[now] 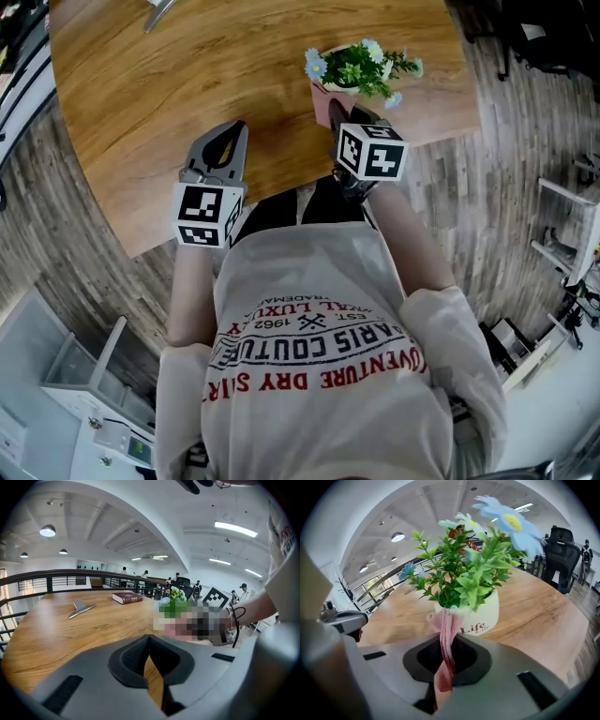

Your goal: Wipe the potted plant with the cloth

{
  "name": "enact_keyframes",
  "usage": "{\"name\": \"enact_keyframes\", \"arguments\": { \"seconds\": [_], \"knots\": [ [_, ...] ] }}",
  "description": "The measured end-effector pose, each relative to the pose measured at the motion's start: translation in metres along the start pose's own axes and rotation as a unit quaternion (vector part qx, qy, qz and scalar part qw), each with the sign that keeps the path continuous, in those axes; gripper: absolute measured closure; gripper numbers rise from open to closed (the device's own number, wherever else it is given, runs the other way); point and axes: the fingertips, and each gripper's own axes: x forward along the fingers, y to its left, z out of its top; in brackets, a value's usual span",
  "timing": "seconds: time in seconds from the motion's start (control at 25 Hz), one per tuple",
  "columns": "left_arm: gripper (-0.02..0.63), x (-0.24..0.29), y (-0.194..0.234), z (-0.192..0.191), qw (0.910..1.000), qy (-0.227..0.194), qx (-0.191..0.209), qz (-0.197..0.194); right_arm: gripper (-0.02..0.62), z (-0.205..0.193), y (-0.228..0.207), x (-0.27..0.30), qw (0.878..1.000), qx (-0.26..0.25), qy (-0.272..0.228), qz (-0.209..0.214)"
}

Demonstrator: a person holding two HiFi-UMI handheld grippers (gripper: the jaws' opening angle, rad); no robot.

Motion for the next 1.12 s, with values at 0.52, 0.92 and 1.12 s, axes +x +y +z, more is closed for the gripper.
{"name": "enact_keyframes", "arguments": {
  "seconds": [0.52,0.92,1.12],
  "knots": [
    [0.591,0.021,-0.023,0.008,0.9996,-0.005,-0.006,-0.028,0.555,-0.017,-0.017,-0.038,0.996,-0.076,0.034,0.035],
    [0.401,0.053,-0.074,0.026,0.9965,-0.048,-0.009,-0.069,0.555,-0.002,-0.081,-0.065,0.987,-0.154,0.038,0.006],
    [0.234,0.085,-0.092,0.020,0.9966,-0.035,0.052,-0.054,0.555,0.010,-0.112,-0.063,0.985,-0.170,0.039,0.019]
  ]
}}
